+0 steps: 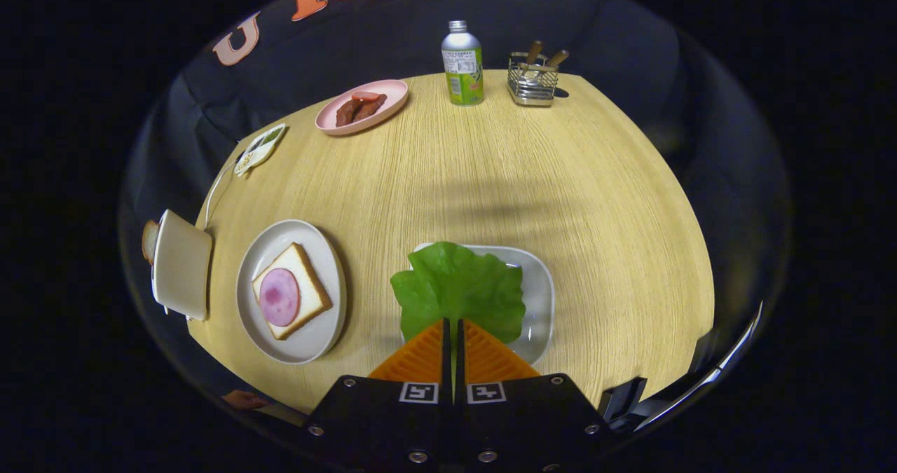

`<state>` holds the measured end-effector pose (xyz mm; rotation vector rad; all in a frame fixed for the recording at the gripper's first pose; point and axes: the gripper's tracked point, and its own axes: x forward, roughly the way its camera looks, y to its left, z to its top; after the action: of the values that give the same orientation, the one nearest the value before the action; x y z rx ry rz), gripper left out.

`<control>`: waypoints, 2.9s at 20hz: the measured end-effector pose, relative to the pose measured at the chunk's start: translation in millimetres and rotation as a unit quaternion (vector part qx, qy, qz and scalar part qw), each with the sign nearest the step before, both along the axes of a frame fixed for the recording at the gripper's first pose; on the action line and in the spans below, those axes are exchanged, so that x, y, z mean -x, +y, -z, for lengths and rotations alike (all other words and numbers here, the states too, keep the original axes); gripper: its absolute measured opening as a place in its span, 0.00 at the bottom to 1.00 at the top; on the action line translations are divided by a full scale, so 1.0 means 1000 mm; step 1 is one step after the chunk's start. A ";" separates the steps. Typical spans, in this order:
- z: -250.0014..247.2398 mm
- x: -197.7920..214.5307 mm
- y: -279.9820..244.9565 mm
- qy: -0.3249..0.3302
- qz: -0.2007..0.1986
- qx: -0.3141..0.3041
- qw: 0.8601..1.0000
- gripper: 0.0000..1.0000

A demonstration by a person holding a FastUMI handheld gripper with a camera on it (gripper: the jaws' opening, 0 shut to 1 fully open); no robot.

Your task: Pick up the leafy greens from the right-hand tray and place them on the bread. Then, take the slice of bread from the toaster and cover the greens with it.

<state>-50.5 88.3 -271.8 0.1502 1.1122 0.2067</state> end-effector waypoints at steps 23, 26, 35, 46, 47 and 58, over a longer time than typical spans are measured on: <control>0.049 0.014 0.004 0.020 -0.016 0.059 0.998 0.96; 0.064 0.014 0.005 0.043 -0.014 0.064 0.997 0.99; 0.071 0.005 -0.001 0.020 -0.014 0.068 0.997 0.31; 0.013 0.006 0.005 0.005 0.021 -0.008 1.000 0.00; 0.005 0.005 0.003 -0.005 0.021 -0.010 1.000 0.01; -0.090 -0.007 0.061 -0.088 -0.059 -0.079 0.991 0.00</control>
<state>-43.4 149.3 -181.3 0.2026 0.9299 0.4065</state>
